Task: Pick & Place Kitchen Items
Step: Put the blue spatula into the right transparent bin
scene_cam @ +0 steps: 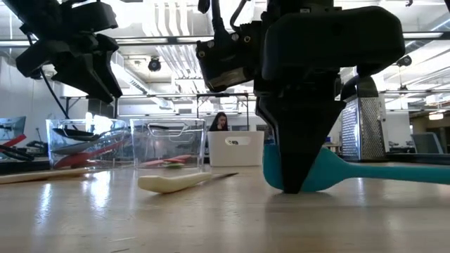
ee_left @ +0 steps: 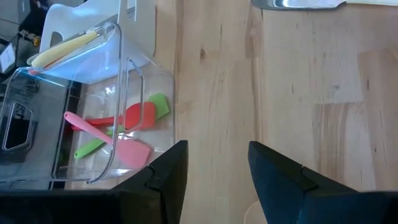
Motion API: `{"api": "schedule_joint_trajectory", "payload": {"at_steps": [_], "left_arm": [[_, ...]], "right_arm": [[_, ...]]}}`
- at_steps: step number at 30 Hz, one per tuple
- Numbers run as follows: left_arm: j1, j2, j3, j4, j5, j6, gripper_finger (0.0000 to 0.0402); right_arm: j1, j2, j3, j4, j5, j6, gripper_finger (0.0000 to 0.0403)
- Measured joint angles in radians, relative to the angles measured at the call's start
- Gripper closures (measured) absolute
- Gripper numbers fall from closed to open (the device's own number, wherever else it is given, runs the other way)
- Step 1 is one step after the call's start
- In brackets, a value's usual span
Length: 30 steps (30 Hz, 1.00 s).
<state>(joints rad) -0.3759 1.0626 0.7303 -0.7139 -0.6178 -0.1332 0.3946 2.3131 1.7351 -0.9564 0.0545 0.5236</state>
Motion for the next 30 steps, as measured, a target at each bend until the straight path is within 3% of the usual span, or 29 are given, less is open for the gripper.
{"api": "schedule_joint_trajectory", "payload": {"at_steps": [9,17,25,30], "left_arm": [[0.0,0.0,0.0,0.006,0.0,-0.023,0.023],[0.001,0.0,0.0,0.067,0.022,-0.039,0.023],[0.001,-0.001,-0.041,0.272,0.073,0.038,0.023],[0.003,-0.001,-0.109,0.568,0.142,0.109,0.023]], "right_arm": [[0.0,-0.018,0.006,-0.019,-0.006,0.005,0.039],[-0.004,-0.145,0.011,-0.042,0.009,0.019,0.039],[-0.001,-0.339,0.012,-0.019,0.107,0.022,0.039],[0.002,-0.472,0.016,0.053,0.262,-0.034,0.039]]}}
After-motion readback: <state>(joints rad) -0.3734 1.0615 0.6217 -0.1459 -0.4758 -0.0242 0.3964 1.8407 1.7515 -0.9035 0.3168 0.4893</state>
